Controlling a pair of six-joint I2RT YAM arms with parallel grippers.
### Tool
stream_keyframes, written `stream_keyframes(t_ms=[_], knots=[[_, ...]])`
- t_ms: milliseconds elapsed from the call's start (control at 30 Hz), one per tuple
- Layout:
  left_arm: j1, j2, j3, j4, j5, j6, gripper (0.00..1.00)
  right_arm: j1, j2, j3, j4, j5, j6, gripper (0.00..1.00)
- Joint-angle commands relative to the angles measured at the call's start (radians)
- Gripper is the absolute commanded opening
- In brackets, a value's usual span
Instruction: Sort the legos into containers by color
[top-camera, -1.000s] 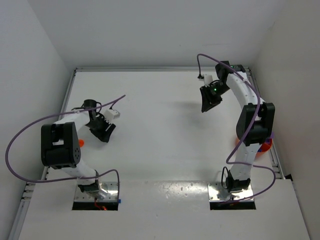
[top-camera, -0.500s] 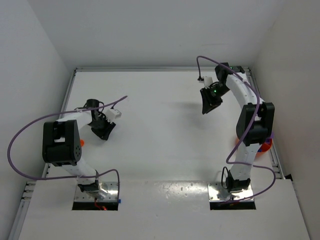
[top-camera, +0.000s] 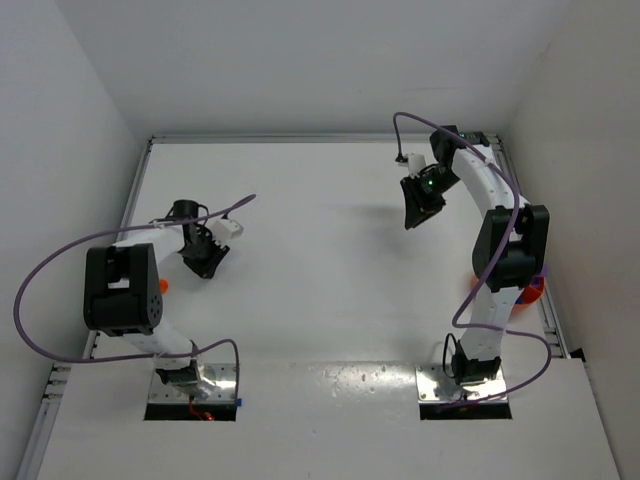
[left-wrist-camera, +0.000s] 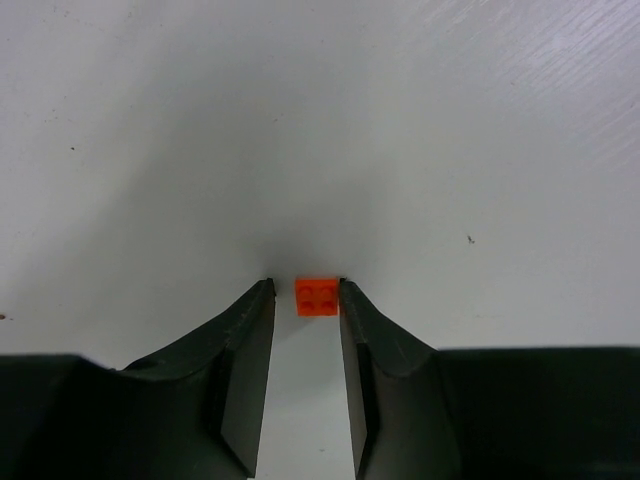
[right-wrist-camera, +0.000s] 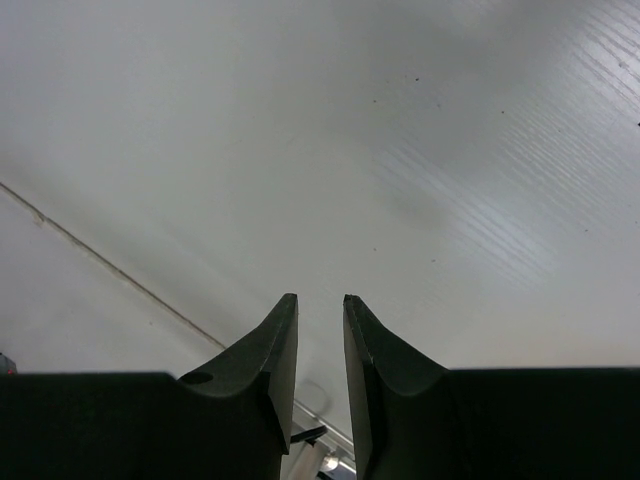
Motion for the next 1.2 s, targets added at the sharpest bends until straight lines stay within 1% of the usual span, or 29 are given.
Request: stream_keyframes(t_ms=[0,67,333,400,433,500,533,567,600,667,733,767,800,833,867,900,933,967,1000,1033,1067,1100,1133,1167], knots=[[-0.012,0.035,-0.072,-0.046,-0.001,0.02,0.37,0.007,-0.01,0.037,-0.009,0.007,0.001,0.25],[-0.012,0.026,-0.096,-0.046,-0.001,0.02,0.37,0.007,-0.01,0.037,-0.009,0.007,0.001,0.25],[-0.012,0.035,-0.106,-0.046,-0.001,0.011,0.37,0.007,-0.01,0.037,0.0,0.007,0.001,0.25],[-0.012,0.044,-0.094,-0.046,-0.001,0.011,0.34,0.007,-0.01,0.037,0.0,0.007,0.001,0.25],[-0.012,0.044,-0.093,-0.046,-0.001,0.011,0.29,0.007,-0.01,0.037,0.0,0.007,0.001,0.25],[-0.012,0.055,-0.084,-0.057,-0.001,0.011,0.24,0.007,-0.01,0.037,0.0,0.007,0.001,0.25],[-0.012,0.055,-0.084,-0.069,-0.001,0.02,0.17,0.007,-0.01,0.027,0.0,-0.002,0.001,0.25],[-0.012,0.055,-0.084,-0.069,-0.001,0.02,0.13,0.007,-0.01,0.027,0.0,-0.002,0.001,0.25],[-0.012,0.055,-0.084,-0.069,-0.014,0.02,0.07,0.007,-0.01,0.015,0.012,-0.026,0.001,0.25],[-0.012,0.064,-0.084,-0.069,-0.014,0.02,0.03,0.007,-0.01,0.004,0.028,-0.06,0.001,0.25],[-0.012,0.074,-0.063,-0.08,-0.014,0.02,0.01,0.007,-0.01,-0.005,0.051,-0.138,0.015,0.25],[-0.012,0.074,-0.063,-0.089,0.017,0.02,0.01,0.007,-0.01,-0.005,0.051,-0.172,0.026,0.25],[-0.012,0.074,-0.048,-0.103,0.035,0.02,0.01,0.007,0.004,-0.005,0.051,-0.247,0.026,0.25],[-0.012,0.06,-0.026,-0.103,0.055,0.02,0.01,0.018,0.004,-0.016,0.063,-0.288,0.05,0.25],[-0.012,0.04,-0.009,-0.118,0.11,0.02,0.0,0.018,0.015,-0.016,0.063,-0.378,0.06,0.25],[-0.012,0.031,0.014,-0.155,0.147,0.02,0.0,0.018,0.015,-0.016,0.08,-0.422,0.06,0.25],[-0.012,0.02,0.069,-0.178,0.19,0.02,0.0,0.027,0.015,-0.026,0.112,-0.459,0.082,0.25],[-0.012,0.008,0.1,-0.197,0.234,0.005,0.0,0.04,0.006,-0.042,0.135,-0.526,0.092,0.25],[-0.012,-0.015,0.132,-0.235,0.329,-0.004,0.0,0.04,-0.006,-0.058,0.17,-0.554,0.109,0.27],[-0.012,-0.026,0.199,-0.25,0.38,-0.015,0.0,0.052,-0.049,-0.112,0.284,-0.58,0.18,0.27],[-0.012,-0.026,0.233,-0.266,0.431,-0.048,0.0,0.063,-0.075,-0.146,0.359,-0.621,0.228,0.28],[-0.012,-0.038,0.267,-0.292,0.533,-0.071,0.0,0.063,-0.106,-0.211,0.435,-0.622,0.272,0.3],[-0.012,-0.038,0.299,-0.301,0.586,-0.101,0.0,0.075,-0.169,-0.242,0.51,-0.631,0.312,0.3],[-0.012,-0.038,0.355,-0.301,0.633,-0.189,0.0,0.084,-0.203,-0.275,0.663,-0.608,0.387,0.31]])
